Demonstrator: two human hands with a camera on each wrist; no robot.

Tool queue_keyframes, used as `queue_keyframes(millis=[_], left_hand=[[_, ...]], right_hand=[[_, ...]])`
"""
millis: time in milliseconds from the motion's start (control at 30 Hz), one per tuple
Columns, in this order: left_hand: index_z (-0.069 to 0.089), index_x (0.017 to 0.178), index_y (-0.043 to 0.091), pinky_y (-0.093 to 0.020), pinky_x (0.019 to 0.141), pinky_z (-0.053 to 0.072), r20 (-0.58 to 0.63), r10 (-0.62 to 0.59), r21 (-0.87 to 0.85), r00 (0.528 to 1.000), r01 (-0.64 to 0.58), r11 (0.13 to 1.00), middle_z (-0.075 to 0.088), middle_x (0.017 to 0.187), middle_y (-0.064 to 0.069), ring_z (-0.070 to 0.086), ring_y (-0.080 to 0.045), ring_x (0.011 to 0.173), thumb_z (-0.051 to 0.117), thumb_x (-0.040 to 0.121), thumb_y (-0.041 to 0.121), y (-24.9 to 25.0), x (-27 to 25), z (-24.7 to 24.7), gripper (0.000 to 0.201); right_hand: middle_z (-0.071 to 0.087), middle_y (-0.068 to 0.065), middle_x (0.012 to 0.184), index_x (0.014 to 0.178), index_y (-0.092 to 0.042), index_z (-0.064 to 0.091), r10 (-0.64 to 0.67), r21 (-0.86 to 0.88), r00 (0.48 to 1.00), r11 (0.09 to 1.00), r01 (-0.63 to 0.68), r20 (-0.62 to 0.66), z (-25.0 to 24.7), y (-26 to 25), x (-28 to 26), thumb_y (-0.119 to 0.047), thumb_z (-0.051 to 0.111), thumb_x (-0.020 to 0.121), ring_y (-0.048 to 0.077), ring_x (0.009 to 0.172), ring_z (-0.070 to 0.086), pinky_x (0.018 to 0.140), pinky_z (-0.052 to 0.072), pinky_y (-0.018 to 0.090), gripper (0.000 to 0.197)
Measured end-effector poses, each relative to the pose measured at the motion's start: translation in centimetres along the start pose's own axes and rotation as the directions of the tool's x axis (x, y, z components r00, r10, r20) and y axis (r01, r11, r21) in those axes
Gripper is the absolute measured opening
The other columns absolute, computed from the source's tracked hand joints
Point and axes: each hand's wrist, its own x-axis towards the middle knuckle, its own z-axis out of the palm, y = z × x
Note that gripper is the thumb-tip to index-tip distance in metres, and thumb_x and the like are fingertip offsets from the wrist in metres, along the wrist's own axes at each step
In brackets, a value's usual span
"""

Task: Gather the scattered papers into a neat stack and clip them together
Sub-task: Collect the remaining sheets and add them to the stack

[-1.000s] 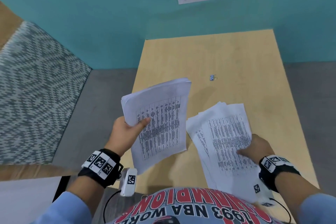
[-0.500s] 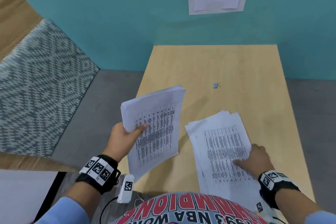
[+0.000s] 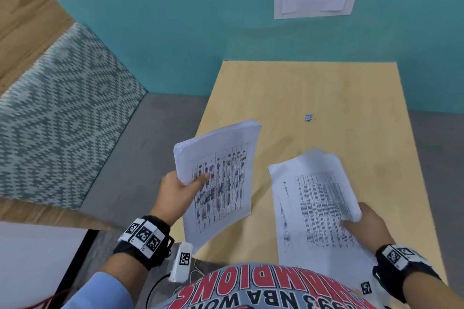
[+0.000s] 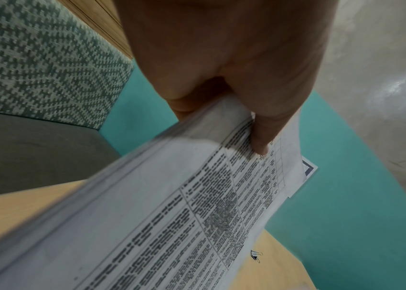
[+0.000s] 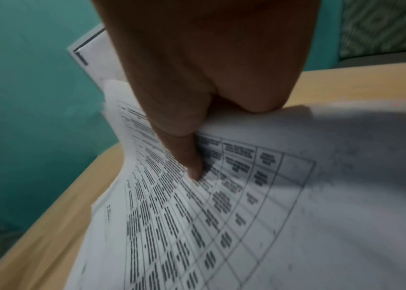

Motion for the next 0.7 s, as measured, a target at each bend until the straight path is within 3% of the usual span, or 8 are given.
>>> queue_keyframes(millis=[67,133,233,333,467,500,567,700], left_hand=[[0.078,0.091,0.009,-0.052,0.074,0.064,-0.009,0.0,0.004,1.0,0.0,1.0,0.08,0.085,-0.017,0.077,-0.037,0.078,0.083,0.091,0.032,-0.1,0.3,0.0,0.024],[0.077,0.084,0.012,-0.038,0.064,0.061,-0.018,-0.002,0.009,1.0,0.002,1.0,0.077,0.07,-0.002,0.072,-0.021,0.064,0.084,0.09,0.03,-0.2,0.7,0.1,0.02],[0.075,0.078,0.019,-0.022,0.057,0.052,-0.006,0.009,0.023,1.0,-0.009,1.0,0.072,0.058,0.011,0.065,0.0,0.053,0.083,0.091,0.028,-0.1,1.3,0.5,0.018],[0.074,0.078,0.014,-0.028,0.061,0.054,-0.004,0.01,0.026,1.0,-0.01,1.0,0.073,0.066,0.001,0.066,-0.016,0.061,0.084,0.09,0.028,0.0,2.0,0.9,0.021],[0.074,0.081,0.02,-0.032,0.066,0.056,0.0,0.03,0.043,1.0,-0.03,0.999,0.076,0.076,-0.003,0.071,-0.023,0.071,0.083,0.091,0.029,0.7,2.6,1.6,0.016],[0.075,0.084,0.021,-0.034,0.069,0.058,0.006,0.027,0.046,1.0,-0.027,0.999,0.078,0.079,-0.003,0.074,-0.025,0.075,0.083,0.091,0.03,0.7,2.9,1.8,0.013],[0.076,0.09,0.02,-0.038,0.073,0.061,0.01,0.015,0.053,1.0,-0.016,0.998,0.079,0.084,-0.004,0.076,-0.027,0.081,0.083,0.09,0.031,1.1,3.3,2.2,0.013],[0.075,0.093,0.009,-0.045,0.076,0.062,0.054,-0.016,-0.002,0.998,0.016,1.0,0.079,0.088,-0.016,0.075,-0.031,0.08,0.085,0.089,0.035,2.3,4.1,3.5,0.028]], right_hand=[[0.066,0.01,0.097,0.115,-0.011,0.051,0.028,0.131,0.999,0.991,-0.031,0.024,-0.9,0.2,-0.5,-0.01,0.084,0.084,0.031,0.081,0.065,0.061,0.047,0.03,0.045],[0.066,0.007,0.1,0.117,-0.012,0.051,0.051,0.251,0.998,0.966,-0.06,0.042,-1.8,0.1,-1.1,-0.008,0.084,0.085,0.027,0.086,0.063,0.07,0.048,0.032,0.047],[0.071,0.024,0.095,0.105,0.003,0.063,0.059,0.27,0.998,0.961,-0.063,0.023,-3.1,-0.6,-1.3,-0.012,0.084,0.086,0.028,0.076,0.061,0.07,0.048,0.035,0.032],[0.07,0.019,0.08,0.1,-0.003,0.066,0.006,0.269,0.999,0.963,0.005,-0.039,-5.1,-3.1,-2.1,-0.022,0.083,0.088,0.025,0.065,0.059,0.068,0.053,0.038,0.028],[0.054,-0.011,0.04,0.076,-0.02,0.064,-0.166,0.218,0.985,0.961,0.171,-0.045,-9.5,-9.1,-5.6,-0.029,0.083,0.087,0.0,0.038,0.049,0.045,0.035,0.018,0.024],[0.059,-0.013,0.041,0.071,-0.023,0.065,-0.216,0.223,0.976,0.951,0.216,-0.025,-10.8,-10.5,-6.6,-0.031,0.083,0.085,0.001,0.039,0.055,0.045,0.037,0.014,0.024],[0.079,-0.013,0.067,0.084,-0.022,0.078,-0.306,0.272,0.952,0.917,0.292,0.009,-13.2,-12.7,-8.4,-0.032,0.085,0.081,0.01,0.063,0.075,0.053,0.048,0.01,0.013],[0.084,-0.009,0.096,0.101,-0.02,0.082,-0.427,0.385,0.9,0.847,0.366,0.083,-17.7,-15.7,-11.3,-0.013,0.084,0.082,0.005,0.088,0.08,0.069,0.057,0.009,0.021]])
